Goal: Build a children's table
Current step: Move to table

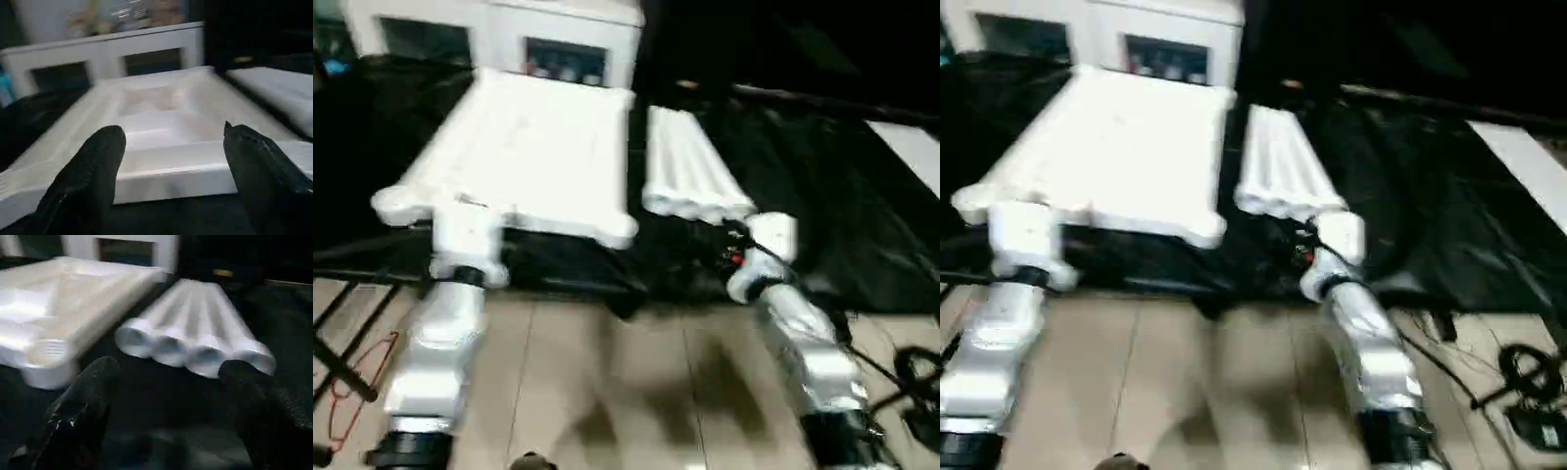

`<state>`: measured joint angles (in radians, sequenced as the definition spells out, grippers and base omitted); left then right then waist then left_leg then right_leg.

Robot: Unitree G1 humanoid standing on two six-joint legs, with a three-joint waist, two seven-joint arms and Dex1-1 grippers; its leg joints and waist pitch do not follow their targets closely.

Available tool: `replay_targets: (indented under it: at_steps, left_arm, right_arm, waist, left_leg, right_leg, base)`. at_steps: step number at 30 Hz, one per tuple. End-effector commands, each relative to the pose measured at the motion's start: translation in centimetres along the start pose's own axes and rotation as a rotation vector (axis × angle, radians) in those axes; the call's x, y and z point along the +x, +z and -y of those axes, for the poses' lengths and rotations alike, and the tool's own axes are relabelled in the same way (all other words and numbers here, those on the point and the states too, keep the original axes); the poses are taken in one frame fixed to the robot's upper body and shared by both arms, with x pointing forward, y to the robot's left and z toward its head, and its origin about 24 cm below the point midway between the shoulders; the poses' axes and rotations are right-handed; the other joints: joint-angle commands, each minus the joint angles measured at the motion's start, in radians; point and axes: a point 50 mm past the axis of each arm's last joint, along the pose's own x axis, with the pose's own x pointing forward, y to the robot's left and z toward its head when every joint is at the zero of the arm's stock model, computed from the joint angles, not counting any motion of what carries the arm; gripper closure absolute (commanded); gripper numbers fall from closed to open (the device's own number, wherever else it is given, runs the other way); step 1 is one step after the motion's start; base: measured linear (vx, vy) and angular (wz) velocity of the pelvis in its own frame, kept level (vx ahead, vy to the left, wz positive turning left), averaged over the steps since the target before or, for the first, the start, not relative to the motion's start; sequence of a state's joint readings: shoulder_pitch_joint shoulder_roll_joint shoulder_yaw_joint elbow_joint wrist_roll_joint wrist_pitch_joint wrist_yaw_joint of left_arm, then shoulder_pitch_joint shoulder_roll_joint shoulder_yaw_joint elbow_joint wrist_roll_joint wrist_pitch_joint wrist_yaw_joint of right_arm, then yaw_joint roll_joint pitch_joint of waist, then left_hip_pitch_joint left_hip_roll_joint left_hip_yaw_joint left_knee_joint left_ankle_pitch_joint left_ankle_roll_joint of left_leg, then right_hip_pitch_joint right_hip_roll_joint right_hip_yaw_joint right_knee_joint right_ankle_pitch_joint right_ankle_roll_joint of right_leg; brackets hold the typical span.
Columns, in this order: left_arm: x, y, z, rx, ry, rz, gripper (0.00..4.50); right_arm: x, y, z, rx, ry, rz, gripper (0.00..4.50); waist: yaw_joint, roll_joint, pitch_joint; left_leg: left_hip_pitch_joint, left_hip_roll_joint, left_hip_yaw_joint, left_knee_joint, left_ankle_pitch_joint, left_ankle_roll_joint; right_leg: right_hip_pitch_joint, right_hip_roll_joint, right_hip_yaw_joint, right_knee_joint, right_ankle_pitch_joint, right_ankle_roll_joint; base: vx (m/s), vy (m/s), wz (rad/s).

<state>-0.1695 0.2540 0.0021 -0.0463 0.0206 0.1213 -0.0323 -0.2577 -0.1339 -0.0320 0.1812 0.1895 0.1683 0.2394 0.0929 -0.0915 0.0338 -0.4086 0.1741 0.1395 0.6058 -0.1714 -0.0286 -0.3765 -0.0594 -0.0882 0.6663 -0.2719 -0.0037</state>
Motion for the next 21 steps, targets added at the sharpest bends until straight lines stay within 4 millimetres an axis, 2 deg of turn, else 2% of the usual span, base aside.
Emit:
replay_targets:
  at_steps: [1, 2, 3, 4, 5, 6, 7, 8, 9, 10, 11, 12, 13, 14, 15, 16, 17, 18, 19, 20, 21]
  left_arm:
    - [-0.1, 0.1, 0.0, 0.006, -0.012, 0.011, 0.88]
    - [-0.1, 0.1, 0.1, -0.003, -0.014, 0.012, 0.88]
    - [-0.2, 0.1, 0.1, -0.005, -0.012, 0.010, 0.88]
    - [-0.2, 0.2, 0.1, -0.003, -0.011, 0.009, 0.88]
    - [-0.2, 0.2, 0.1, -0.004, -0.011, 0.010, 0.88]
    - [-0.1, 0.2, 0.1, -0.004, -0.011, 0.011, 0.88]
    - [0.0, 0.3, 0.1, -0.006, -0.010, 0.015, 0.88]
    - [0.0, 0.3, 0.0, -0.007, -0.010, 0.016, 0.88]
    - [0.0, 0.4, -0.1, -0.005, -0.010, 0.017, 0.88]
    - [0.0, 0.4, -0.1, -0.004, -0.009, 0.017, 0.88]
    - [0.1, 0.4, -0.2, -0.002, -0.008, 0.017, 0.88]
    - [0.1, 0.4, -0.2, -0.002, -0.006, 0.016, 0.88]
    - [0.1, 0.4, -0.3, -0.002, -0.007, 0.017, 0.88]
    - [0.1, 0.4, -0.3, -0.002, -0.007, 0.018, 0.88]
    - [0.2, 0.5, -0.3, -0.003, -0.009, 0.019, 0.88]
    - [0.2, 0.5, -0.3, -0.003, -0.009, 0.018, 0.88]
    - [0.2, 0.5, -0.3, -0.003, -0.013, 0.019, 0.88]
    - [0.3, 0.6, -0.1, 0.003, -0.042, 0.022, 0.88]
    - [0.3, 0.6, -0.1, 0.004, -0.045, 0.023, 0.88]
    - [0.4, 0.7, 0.1, 0.005, -0.062, 0.027, 0.88]
    - [0.5, 0.7, 0.2, 0.002, -0.076, 0.029, 0.88]
  right_arm:
    - [-0.1, 0.1, 0.0, -0.016, 0.009, 0.001, 0.84]
    - [-0.2, 0.1, 0.0, -0.024, 0.013, 0.001, 0.84]
    - [-0.2, 0.2, 0.0, -0.032, 0.016, 0.001, 0.84]
    - [-0.2, 0.2, 0.0, -0.035, 0.011, 0.001, 0.84]
    - [-0.2, 0.2, 0.0, -0.031, 0.005, 0.002, 0.84]
    - [-0.2, 0.2, 0.0, -0.030, 0.006, 0.003, 0.84]
    - [-0.1, 0.2, -0.1, -0.033, 0.010, 0.005, 0.84]
    - [-0.1, 0.2, -0.4, -0.030, 0.023, 0.006, 0.84]
    - [0.0, 0.2, -0.6, -0.028, 0.030, 0.007, 0.84]
    - [0.0, 0.2, -0.7, -0.027, 0.033, 0.007, 0.84]
    - [0.1, 0.1, -1.0, -0.027, 0.041, 0.007, 0.84]
    - [0.1, 0.1, -1.2, -0.024, 0.047, 0.006, 0.84]
    - [0.2, 0.1, -1.3, -0.024, 0.051, 0.005, 0.84]
    - [0.2, 0.1, -1.4, -0.027, 0.054, 0.005, 0.84]
    - [0.3, 0.1, -1.6, -0.034, 0.059, 0.006, 0.84]
    - [0.3, 0.1, -1.6, -0.036, 0.060, 0.007, 0.84]
    - [0.3, 0.1, -1.7, -0.034, 0.060, 0.008, 0.84]
    - [0.3, 0.2, -1.6, -0.020, 0.048, 0.011, 0.84]
    - [0.3, 0.2, -1.6, -0.020, 0.045, 0.011, 0.84]
    - [0.4, 0.2, -1.4, -0.014, 0.034, 0.012, 0.84]
    - [0.4, 0.2, -1.3, -0.010, 0.030, 0.013, 0.84]
  waist:
    - [0.024, -0.005, -0.051]
    - [0.016, 0.008, -0.045]
    - [0.008, 0.017, -0.040]
    - [0.012, 0.007, -0.036]
    - [0.004, 0.030, -0.028]
    - [-0.004, 0.030, -0.025]
    - [0.013, 0.041, -0.016]
    - [0.003, 0.047, -0.011]
    - [0.006, 0.052, -0.006]
    - [0.003, 0.049, -0.004]
    - [0.007, 0.053, -0.001]
    - [0.007, 0.059, -0.004]
    - [0.004, 0.061, -0.010]
    - [-0.009, 0.070, -0.027]
    - [-0.057, 0.075, -0.048]
    - [-0.058, 0.079, -0.048]
    - [-0.063, 0.079, -0.049]
    - [-0.057, 0.063, -0.040]
    - [-0.064, 0.052, -0.035]
    - [-0.053, 0.039, -0.020]
    - [-0.052, 0.002, -0.019]
  left_leg:
    - [-0.010, 0.035, -0.006, -0.049, -0.111, -0.044]
    - [0.008, 0.040, -0.002, -0.070, -0.224, -0.070]
    - [0.030, 0.051, -0.002, -0.083, -0.353, -0.080]
    - [-0.007, 0.040, -0.017, -0.090, -0.385, -0.056]
    - [0.029, 0.043, -0.023, -0.088, -0.528, -0.034]
    - [0.021, 0.035, -0.022, -0.074, -0.535, -0.006]
    - [0.009, 0.029, -0.024, -0.071, -0.531, 0.017]
    - [0.002, 0.027, -0.024, -0.067, -0.507, 0.042]
    - [0.018, 0.027, -0.020, -0.064, -0.499, 0.050]
    - [0.018, 0.028, -0.019, -0.062, -0.486, 0.055]
    - [0.031, 0.030, -0.018, -0.065, -0.481, 0.057]
    - [0.038, 0.033, -0.021, -0.076, -0.465, 0.070]
    - [0.046, 0.031, -0.027, -0.087, -0.451, 0.084]
    - [0.113, 0.040, -0.072, -0.115, -0.435, 0.159]
    - [0.229, 0.075, -0.198, -0.115, -0.376, 0.362]
    - [0.256, 0.090, -0.237, -0.099, -0.317, 0.459]
    - [0.247, 0.080, -0.276, -0.076, -0.117, 0.602]
    - [0.222, 0.095, -0.181, -0.076, -0.142, 0.470]
    - [0.191, 0.094, -0.165, -0.103, -0.175, 0.437]
    - [0.156, 0.074, -0.117, -0.140, -0.249, 0.393]
    - [0.149, 0.029, -0.053, -0.131, -0.354, 0.315]
  right_leg:
    - [0.053, -0.129, 0.085, -0.141, -0.398, 0.123]
    - [0.050, -0.104, 0.066, -0.140, -0.411, 0.101]
    - [0.048, -0.086, 0.050, -0.148, -0.474, 0.059]
    - [0.081, -0.104, 0.024, -0.150, -0.501, 0.046]
    - [0.079, -0.110, -0.006, -0.181, -0.660, 0.014]
    - [0.117, -0.117, -0.023, -0.202, -0.729, -0.010]
    - [0.143, -0.138, -0.040, -0.219, -0.755, -0.022]
    - [0.175, -0.140, -0.057, -0.225, -0.761, -0.032]
    - [0.185, -0.139, -0.070, -0.238, -0.759, -0.045]
    - [0.193, -0.139, -0.079, -0.243, -0.752, -0.050]
    - [0.202, -0.135, -0.087, -0.251, -0.728, -0.064]
    - [0.214, -0.115, -0.095, -0.247, -0.655, -0.079]
    - [0.218, -0.096, -0.097, -0.239, -0.589, -0.089]
    - [0.194, -0.033, -0.104, -0.186, -0.408, -0.105]
    - [0.083, 0.024, -0.084, -0.047, -0.250, -0.059]
    - [0.043, 0.025, -0.061, -0.003, -0.248, -0.026]
    - [-0.010, 0.014, -0.023, 0.059, -0.235, 0.015]
    - [-0.050, 0.001, 0.016, 0.091, -0.105, 0.036]
    - [-0.041, -0.003, 0.026, 0.093, -0.047, 0.038]
    - [-0.039, -0.007, 0.037, 0.066, 0.044, 0.012]
    - [-0.009, -0.035, 0.078, -0.041, 0.074, -0.021]
  base:
    - [-0.057, -0.118, -0.32]
    - [-0.041, -0.072, -0.13]
    - [-0.041, -0.072, -0.13]
    - [0.000, 0.000, 0.00]
    - [0.000, 0.000, 0.00]
    - [0.000, 0.000, 0.00]
    - [0.045, 0.052, 0.32]
    - [0.074, 0.064, 0.46]
    - [0.074, 0.064, 0.46]
    - [0.101, 0.058, 0.57]
    - [0.132, 0.061, 0.65]
    - [0.132, 0.061, 0.65]
    - [0.170, 0.062, 0.73]
    - [0.239, 0.062, 0.75]
    - [0.239, 0.062, 0.75]
    - [0.266, 0.039, 0.61]
    - [0.213, 0.005, 0.50]
    - [0.213, 0.005, 0.50]
    - [0.178, -0.013, 0.26]
    - [0.158, -0.041, 0.05]
    - [0.158, -0.041, 0.05]
